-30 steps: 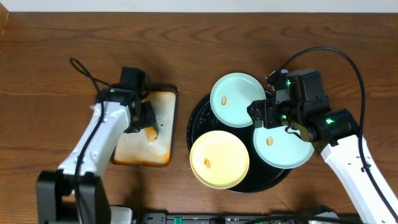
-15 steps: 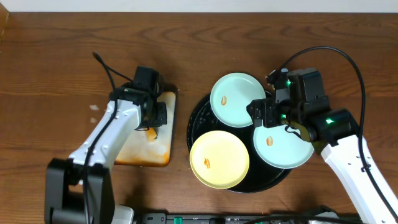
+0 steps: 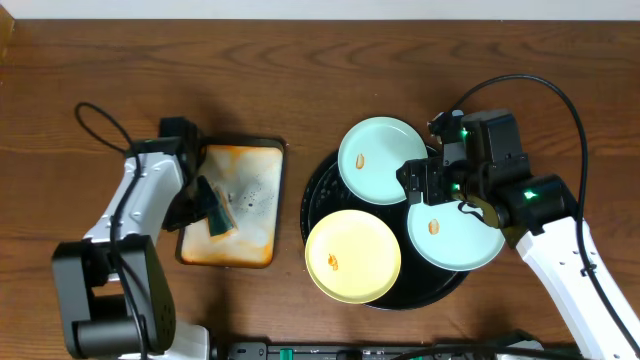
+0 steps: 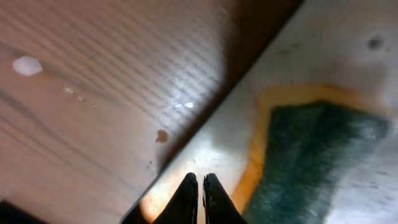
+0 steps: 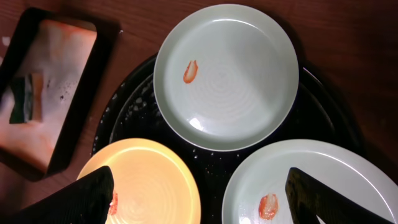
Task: Clean dirty plates on tray and stack at the side
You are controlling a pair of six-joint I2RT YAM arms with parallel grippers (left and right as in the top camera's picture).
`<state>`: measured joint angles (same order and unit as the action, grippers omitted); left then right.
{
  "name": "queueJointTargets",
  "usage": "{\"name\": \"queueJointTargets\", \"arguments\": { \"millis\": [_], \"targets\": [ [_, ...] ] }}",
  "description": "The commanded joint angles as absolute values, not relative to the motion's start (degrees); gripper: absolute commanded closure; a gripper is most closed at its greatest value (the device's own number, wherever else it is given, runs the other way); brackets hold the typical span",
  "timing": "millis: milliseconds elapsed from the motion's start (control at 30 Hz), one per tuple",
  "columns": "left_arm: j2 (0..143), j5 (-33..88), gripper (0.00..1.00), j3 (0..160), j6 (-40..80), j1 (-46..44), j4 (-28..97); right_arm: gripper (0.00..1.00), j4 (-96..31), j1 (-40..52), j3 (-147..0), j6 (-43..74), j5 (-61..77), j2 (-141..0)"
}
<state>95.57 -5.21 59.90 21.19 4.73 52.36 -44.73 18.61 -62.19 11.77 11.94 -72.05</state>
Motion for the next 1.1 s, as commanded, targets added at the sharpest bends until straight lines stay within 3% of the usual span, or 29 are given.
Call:
{"name": "queueJointTargets", "arguments": {
  "millis": [0,67,167,267,300,500,700,933,1067],
  "targets": [
    [92.1,-1.7,0.92,60.1,18.6,3.4,52.2,0.13,-44.5,19.2,-63.2,12.1,11.8,-72.4],
    [90.4,-1.7,0.91,60.2,18.4,2.5,52.2,0.13,-44.5,19.2,-63.2,12.1,11.8,-72.4],
    [88.9,-0.8,0.83,60.2,18.9,1.5,52.7,0.14,-44.6,19.2,-63.2,12.1,11.8,-72.4],
    [89.4,2.5,0.53,59.7,22.2,0.8,52.1,0.14,-44.6,19.2,-63.2,12.2,11.8,-72.4],
    [89.6,3.4,0.51,59.3,23.3,0.4,51.3,0.14,-44.6,19.2,-63.2,12.1,11.8,-72.4],
    [92.4,2.2,0.52,55.9,30.1,-1.5,46.2,0.14,-44.6,19.2,-63.2,12.2,11.8,-72.4],
    [95.9,-6.6,0.62,55.3,32.3,-1.5,44.8,0.14,-44.6,19.2,-63.2,12.2,11.8,-72.4],
    [97.8,-6.9,0.80,55.3,32.0,-2.6,42.0,0.14,-44.6,19.2,-63.2,12.2,11.8,-72.4],
    [100.9,-6.0,0.85,54.7,29.8,-5.3,39.3,0.15,-44.7,19.2,-63.2,12.2,11.8,-72.4]
  ]
}}
